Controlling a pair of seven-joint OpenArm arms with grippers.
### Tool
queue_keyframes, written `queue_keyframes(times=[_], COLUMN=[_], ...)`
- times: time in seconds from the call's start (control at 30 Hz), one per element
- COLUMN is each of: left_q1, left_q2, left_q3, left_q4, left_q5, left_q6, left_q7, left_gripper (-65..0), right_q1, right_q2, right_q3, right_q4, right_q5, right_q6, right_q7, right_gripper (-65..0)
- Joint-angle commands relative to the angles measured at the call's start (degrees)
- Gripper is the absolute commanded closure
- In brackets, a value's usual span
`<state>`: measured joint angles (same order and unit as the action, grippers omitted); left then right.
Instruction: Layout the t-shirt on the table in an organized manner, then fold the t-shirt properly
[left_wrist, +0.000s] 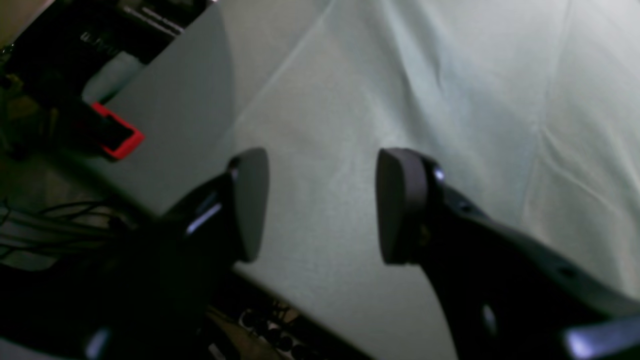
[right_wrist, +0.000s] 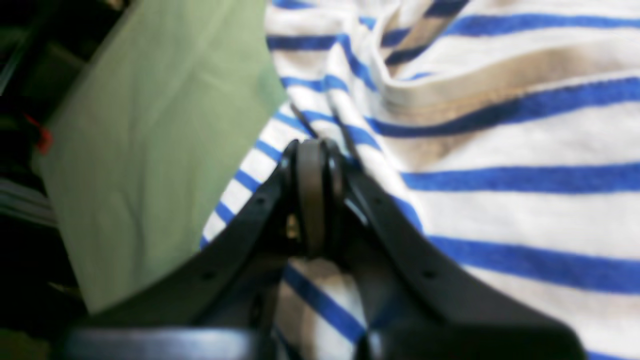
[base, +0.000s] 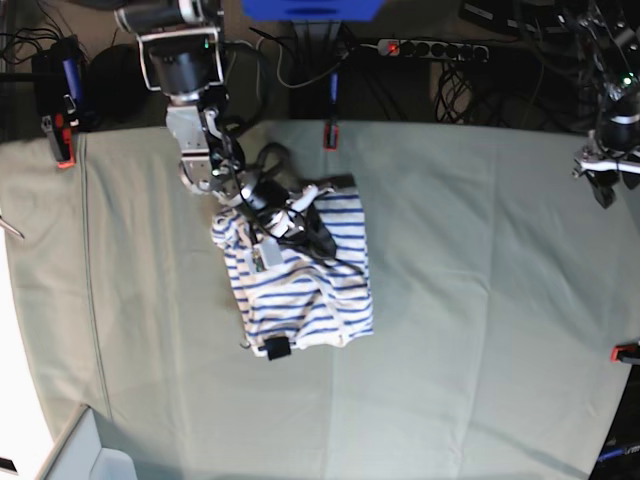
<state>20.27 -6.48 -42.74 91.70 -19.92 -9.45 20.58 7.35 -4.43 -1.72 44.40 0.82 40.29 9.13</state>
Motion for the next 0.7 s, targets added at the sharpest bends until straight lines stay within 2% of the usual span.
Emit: queue_keyframes(times=[0.0, 0.1, 0.23, 0.33, 0.47, 0.57, 0.67], left_q1=[-0.1, -0.1, 0.4, 2.0, 5.3, 8.3, 10.5], left_q2=[-0.6, -0.6, -0.5, -0.5, -0.2, -0.1, 0.7], left_q3=[-0.2, -0.1, -0.1, -0.1, 0.0, 0.0, -0.1], left_q4=[0.8, 0.8, 1.4, 2.1, 3.8, 4.3, 3.9], left_q5=[-0.3, -0.3, -0.3, -0.9, -0.9, -0.9, -0.9], left_q6=[-0.2, -0.2, -0.2, -0.2, -0.2, -0.2, -0.2], left_q7=[-1.5, -1.5, -1.5, -1.5, -1.5, -1.5, -1.5], left_gripper=[-33.6, -33.6, -33.6, -33.4, -31.5, -18.8, 0.0], right_q1=[-0.2, -1.7, -8.8, -13.6, -18.9, -23.5, -27.0], right_q2=[0.7, 1.1, 1.5, 1.4, 1.1, 0.8, 0.9], right_q3=[-0.1, 0.0, 0.2, 0.4, 4.5, 8.7, 14.2], right_q4=[-1.0, 3.2, 19.6, 33.1, 45.1, 49.2, 49.3], right_q5=[-2.4, -2.1, -2.0, -2.0, -2.0, -2.0, -2.0], right_q6=[-0.3, -0.3, -0.3, -0.3, -0.3, -0.3, -0.3], right_q7=[-3.2, -2.2, -2.3, -4.9, -7.9, -8.5, -8.5], right_gripper=[0.0, 0.0, 0.0, 0.0, 0.0, 0.0, 0.0])
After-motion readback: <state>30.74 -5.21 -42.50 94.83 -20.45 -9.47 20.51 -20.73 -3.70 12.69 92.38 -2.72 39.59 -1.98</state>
